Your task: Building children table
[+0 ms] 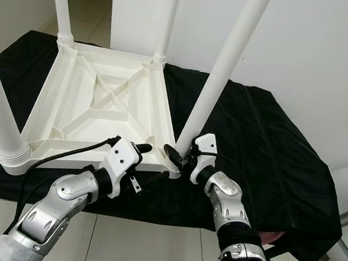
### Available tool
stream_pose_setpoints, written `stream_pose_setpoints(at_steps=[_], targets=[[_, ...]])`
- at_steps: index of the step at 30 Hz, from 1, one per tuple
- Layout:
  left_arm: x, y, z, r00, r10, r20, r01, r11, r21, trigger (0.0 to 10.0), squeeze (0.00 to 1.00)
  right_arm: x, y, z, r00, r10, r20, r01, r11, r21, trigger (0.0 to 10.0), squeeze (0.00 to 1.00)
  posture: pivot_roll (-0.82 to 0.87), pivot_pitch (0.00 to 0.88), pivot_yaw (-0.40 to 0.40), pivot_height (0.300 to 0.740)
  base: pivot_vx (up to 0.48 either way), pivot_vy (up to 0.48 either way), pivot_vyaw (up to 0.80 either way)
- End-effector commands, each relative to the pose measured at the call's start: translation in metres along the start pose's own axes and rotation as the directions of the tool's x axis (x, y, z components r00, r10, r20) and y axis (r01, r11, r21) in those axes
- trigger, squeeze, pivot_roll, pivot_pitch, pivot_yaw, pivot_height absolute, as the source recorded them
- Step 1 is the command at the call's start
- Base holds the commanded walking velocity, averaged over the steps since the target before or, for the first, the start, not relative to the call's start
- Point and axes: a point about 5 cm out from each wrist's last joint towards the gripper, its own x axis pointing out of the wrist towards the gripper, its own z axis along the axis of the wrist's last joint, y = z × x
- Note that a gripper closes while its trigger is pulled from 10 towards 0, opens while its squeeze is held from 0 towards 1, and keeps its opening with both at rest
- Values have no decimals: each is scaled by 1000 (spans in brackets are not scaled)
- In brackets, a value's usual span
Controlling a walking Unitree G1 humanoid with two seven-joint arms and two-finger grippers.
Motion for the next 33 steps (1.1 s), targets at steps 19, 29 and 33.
stream_pose_setpoints(at_steps=[19,29,33], targets=[[4,-2,-1,1000,1,5,-1,1000,-26,10000,0,7,27,-4,845,-527,-94,532,845,47,10000,0,54,0,-160,740,0,0,0],[4,-2,3,1000,9,10,-9,999,-34,10000,0,7,36,13,888,-459,-6,457,883,103,10000,1000,42,0,-147,740,0,0,0],[4,0,4,1000,14,11,-14,999,-31,10000,0,4,35,16,893,-449,5,447,889,103,10000,1000,42,0,-147,740,0,0,0]])
